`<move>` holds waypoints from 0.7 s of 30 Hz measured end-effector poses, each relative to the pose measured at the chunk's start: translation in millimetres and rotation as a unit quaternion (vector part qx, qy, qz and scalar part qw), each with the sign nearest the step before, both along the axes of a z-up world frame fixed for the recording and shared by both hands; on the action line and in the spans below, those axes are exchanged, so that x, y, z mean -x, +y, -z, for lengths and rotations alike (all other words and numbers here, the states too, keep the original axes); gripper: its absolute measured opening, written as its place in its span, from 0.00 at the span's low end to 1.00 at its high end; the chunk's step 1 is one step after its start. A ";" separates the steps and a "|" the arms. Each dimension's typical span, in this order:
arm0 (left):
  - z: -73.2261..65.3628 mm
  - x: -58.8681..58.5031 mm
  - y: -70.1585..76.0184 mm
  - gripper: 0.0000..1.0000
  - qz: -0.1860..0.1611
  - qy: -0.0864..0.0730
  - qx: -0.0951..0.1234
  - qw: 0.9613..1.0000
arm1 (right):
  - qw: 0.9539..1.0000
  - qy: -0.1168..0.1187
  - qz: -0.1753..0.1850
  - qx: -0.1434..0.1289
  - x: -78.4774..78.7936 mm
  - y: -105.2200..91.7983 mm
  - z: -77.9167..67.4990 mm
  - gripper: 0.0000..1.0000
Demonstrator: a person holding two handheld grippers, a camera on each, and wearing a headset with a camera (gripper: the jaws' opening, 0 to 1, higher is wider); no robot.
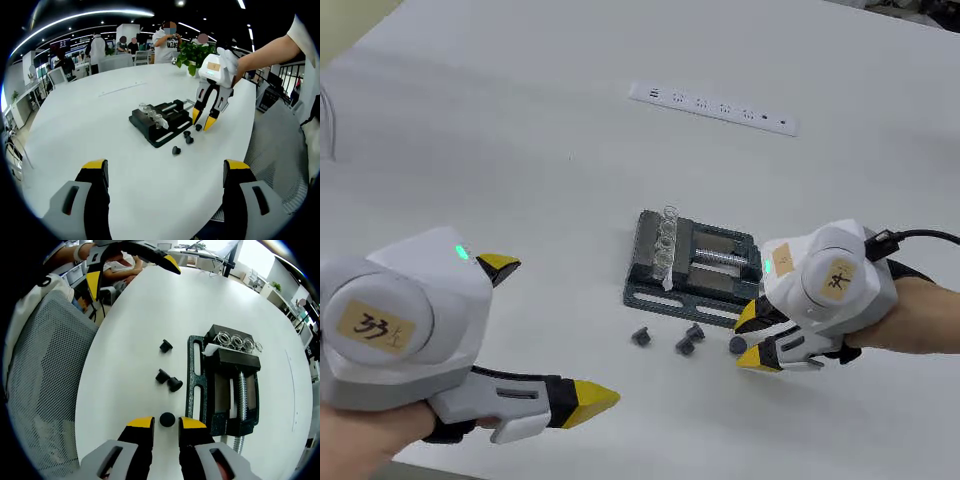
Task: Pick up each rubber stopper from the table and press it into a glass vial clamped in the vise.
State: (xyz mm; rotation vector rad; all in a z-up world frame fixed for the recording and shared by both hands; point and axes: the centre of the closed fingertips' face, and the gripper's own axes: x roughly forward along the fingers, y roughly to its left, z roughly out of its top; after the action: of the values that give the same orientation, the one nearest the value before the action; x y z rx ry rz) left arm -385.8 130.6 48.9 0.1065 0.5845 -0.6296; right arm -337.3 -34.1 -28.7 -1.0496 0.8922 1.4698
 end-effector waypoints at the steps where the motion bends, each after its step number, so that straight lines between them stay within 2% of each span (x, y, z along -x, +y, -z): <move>1: 0.1 0.0 0.0 0.94 0.000 0.000 0.000 1.000 | 1.000 -0.001 -0.001 0.000 -0.4 0.0 0.1 0.16; 21: 3.7 2.0 -2.3 0.93 0.003 0.007 0.005 1.000 | 1.000 -0.003 -0.018 0.012 -1.0 -1.1 3.1 0.09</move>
State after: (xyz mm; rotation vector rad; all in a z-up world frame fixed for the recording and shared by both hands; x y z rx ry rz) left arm -387.7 128.4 45.2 0.0951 0.5949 -0.6383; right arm -336.4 -35.2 -31.8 -1.0920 0.8929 1.4884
